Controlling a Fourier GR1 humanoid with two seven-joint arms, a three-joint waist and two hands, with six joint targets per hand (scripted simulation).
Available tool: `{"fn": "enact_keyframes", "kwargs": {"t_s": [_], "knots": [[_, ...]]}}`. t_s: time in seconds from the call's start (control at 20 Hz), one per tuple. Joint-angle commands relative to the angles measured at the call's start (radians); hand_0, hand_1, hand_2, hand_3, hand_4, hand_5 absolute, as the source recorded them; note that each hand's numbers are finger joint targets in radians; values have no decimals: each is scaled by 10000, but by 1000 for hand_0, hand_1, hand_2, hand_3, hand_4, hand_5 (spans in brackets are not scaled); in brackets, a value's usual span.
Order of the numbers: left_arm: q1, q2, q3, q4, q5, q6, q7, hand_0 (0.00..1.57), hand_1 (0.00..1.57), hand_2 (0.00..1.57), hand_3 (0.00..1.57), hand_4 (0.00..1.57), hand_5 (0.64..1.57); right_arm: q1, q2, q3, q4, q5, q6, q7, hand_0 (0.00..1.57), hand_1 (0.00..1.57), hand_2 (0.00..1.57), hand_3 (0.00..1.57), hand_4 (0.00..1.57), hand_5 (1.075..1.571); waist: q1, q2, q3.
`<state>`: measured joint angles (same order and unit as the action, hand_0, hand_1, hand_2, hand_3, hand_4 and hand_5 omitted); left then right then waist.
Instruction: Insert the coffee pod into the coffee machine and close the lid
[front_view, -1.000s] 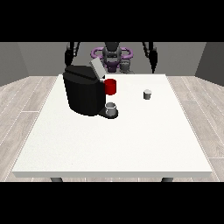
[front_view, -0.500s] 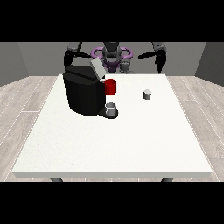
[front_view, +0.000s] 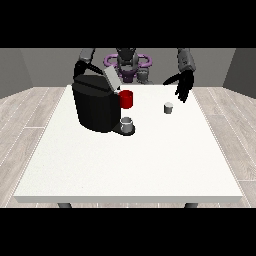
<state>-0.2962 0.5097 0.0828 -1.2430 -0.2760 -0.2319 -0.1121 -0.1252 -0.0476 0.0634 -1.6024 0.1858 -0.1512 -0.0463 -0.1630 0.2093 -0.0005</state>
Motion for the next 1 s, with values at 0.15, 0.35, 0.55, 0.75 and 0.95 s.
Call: {"fn": "enact_keyframes", "kwargs": {"t_s": [0.15, 0.35, 0.55, 0.75, 0.95], "knots": [[-1029, 302, -206, 2066, -891, -402, -574, 0, 0, 0, 0, 0, 1571, -461, 456, 89, 128, -99, -146, 348, 0, 0, 0, 0, 0, 1571, 4, 224, 2], [-1568, 358, -177, 3032, -1482, -25, -962, 0, 0, 0, 0, 0, 1571, -627, -21, -268, 441, -47, 99, 760, 0, 0, 0, 0, 0, 1571, -38, 391, 2], [-1696, -625, -802, 2837, -2351, 1011, -359, 488, 488, 724, 486, 0, 1571, -799, 62, -512, 1002, -596, 442, 1198, 0, 0, 0, 0, 0, 1571, 88, -100, 5], [-1810, -673, -1059, 3304, -3291, 2138, -1192, 839, 839, 918, 756, 298, 1571, -853, 268, -420, 1452, -295, 105, 587, 0, 0, 0, 0, 0, 1571, 252, 261, 4], [-2196, -482, -1277, 3802, -4001, 2584, -1745, 1038, 1038, 1105, 908, 462, 1571, -1393, 146, -507, 1703, -308, 189, 536, 0, 0, 0, 0, 0, 1571, 273, 617, 3]]}}
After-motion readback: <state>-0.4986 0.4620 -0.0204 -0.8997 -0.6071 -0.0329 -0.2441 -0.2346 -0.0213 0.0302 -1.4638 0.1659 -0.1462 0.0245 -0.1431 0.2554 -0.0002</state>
